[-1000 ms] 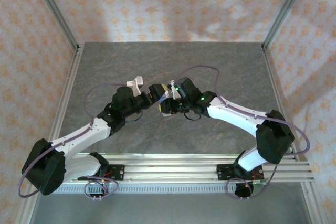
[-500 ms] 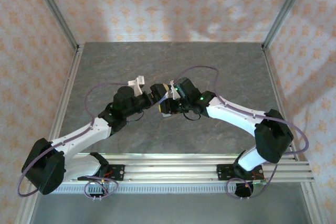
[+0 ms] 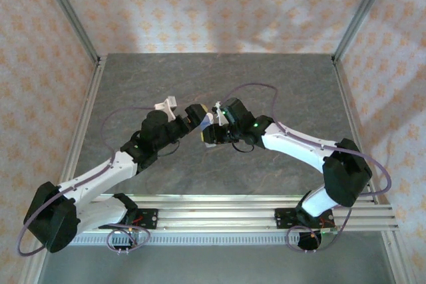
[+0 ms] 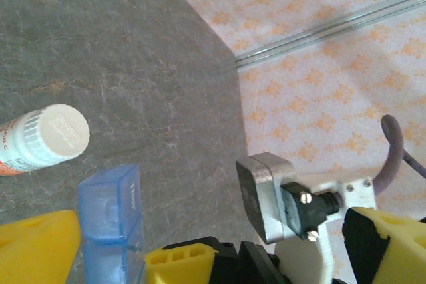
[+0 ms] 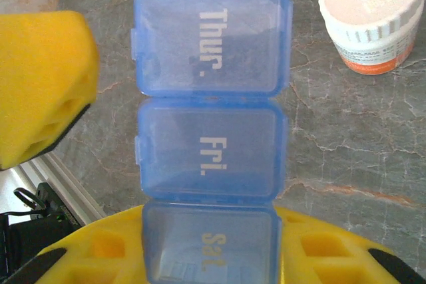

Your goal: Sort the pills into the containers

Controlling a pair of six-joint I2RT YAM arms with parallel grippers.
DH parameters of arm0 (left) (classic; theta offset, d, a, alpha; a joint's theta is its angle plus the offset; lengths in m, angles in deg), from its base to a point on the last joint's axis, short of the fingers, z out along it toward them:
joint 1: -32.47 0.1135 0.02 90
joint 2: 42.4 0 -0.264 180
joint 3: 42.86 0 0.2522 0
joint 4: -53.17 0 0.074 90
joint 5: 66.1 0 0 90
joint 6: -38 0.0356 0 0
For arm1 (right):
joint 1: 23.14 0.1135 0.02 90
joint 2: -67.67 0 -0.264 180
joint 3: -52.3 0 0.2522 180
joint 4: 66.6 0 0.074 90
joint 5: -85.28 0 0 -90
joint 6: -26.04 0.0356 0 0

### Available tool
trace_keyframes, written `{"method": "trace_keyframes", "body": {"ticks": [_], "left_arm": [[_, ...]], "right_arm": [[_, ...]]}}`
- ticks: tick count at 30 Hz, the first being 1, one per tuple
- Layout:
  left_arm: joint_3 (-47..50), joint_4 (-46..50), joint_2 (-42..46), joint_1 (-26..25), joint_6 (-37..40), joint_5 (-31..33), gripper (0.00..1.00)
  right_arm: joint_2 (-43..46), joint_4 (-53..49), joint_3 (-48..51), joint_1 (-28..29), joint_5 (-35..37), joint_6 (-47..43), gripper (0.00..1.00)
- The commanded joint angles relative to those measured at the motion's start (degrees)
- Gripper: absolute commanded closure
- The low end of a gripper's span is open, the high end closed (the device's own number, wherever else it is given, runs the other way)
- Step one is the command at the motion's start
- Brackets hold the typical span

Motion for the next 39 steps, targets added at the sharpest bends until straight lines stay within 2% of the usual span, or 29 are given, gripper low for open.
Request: {"method": "trace_keyframes", "body": {"ticks": [1, 39], "left_arm": [[-1.1, -2.3, -1.5, -0.4, -0.3, 0.0, 0.0], [-4.9, -3.7, -5.2, -3.2, -0.5, 1.0, 0.0]], "right_arm": [[0.4, 1.6, -0.1, 0.1, 0.3, 0.5, 0.73], [0.7, 2.9, 1.6, 0.1, 0.2, 0.9, 0.73]]}}
